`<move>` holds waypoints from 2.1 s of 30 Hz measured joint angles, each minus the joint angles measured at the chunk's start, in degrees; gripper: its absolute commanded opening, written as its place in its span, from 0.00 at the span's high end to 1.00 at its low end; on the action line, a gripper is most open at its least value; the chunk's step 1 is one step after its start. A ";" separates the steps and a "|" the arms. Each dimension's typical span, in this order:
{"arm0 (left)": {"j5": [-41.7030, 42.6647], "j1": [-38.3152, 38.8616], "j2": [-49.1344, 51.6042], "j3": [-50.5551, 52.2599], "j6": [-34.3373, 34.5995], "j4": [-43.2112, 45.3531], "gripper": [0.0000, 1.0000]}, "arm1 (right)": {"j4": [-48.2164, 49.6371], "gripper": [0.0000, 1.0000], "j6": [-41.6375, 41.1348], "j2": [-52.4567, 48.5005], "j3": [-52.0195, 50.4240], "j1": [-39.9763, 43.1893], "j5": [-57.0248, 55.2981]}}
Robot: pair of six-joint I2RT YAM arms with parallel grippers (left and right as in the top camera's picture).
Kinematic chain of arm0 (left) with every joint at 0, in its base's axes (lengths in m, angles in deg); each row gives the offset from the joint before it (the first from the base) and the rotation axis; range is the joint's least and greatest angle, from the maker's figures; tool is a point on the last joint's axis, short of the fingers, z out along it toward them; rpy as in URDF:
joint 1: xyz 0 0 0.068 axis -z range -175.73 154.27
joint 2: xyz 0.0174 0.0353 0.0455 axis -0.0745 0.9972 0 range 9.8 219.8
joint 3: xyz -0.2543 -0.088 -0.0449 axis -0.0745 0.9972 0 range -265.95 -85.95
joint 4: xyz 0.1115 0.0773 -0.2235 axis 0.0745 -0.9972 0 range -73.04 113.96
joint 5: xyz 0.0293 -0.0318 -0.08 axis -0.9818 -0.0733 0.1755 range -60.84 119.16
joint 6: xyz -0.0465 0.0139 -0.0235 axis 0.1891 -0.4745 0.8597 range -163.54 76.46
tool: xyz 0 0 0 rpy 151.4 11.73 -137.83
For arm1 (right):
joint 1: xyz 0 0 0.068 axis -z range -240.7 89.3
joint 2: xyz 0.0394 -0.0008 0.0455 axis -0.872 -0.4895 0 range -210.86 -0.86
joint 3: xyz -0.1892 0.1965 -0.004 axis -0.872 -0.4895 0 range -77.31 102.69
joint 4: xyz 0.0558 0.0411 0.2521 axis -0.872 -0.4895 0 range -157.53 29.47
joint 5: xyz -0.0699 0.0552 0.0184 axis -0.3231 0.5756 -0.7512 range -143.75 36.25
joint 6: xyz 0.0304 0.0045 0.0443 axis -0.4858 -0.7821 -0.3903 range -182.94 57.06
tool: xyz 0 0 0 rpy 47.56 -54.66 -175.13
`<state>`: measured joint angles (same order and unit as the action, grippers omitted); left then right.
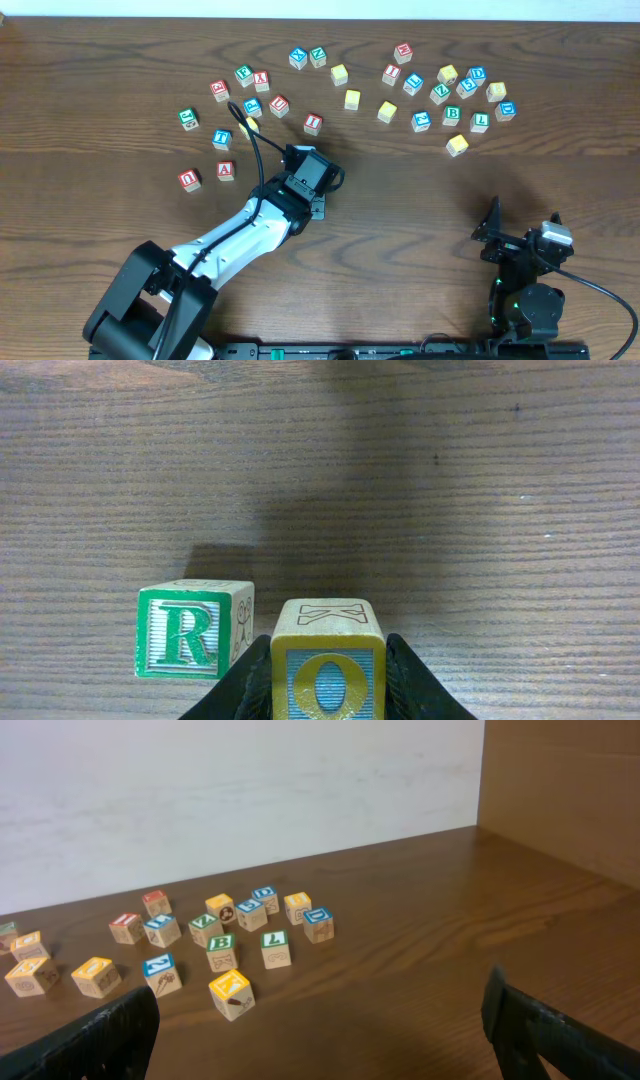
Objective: Spell out ROBOT
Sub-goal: 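Lower the O block beside the R block and open the left gripper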
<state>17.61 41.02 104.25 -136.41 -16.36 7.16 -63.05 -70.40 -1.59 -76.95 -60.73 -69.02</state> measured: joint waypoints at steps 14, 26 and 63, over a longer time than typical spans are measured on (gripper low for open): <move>0.00 0.00 0.02 2.01 0.04 2.25 0.92 | 0.00 0.01 0.00 0.00 0.00 0.00 0.00; 0.00 0.00 0.02 2.01 0.02 2.27 0.68 | 0.00 0.01 0.00 0.00 0.00 0.00 0.00; -0.44 -0.20 0.02 2.01 -1.51 5.44 0.43 | 0.00 0.01 0.00 0.00 0.00 0.00 0.00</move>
<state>17.17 40.83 104.28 -134.39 -17.87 12.60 -63.05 -70.40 -1.59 -76.95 -60.73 -69.02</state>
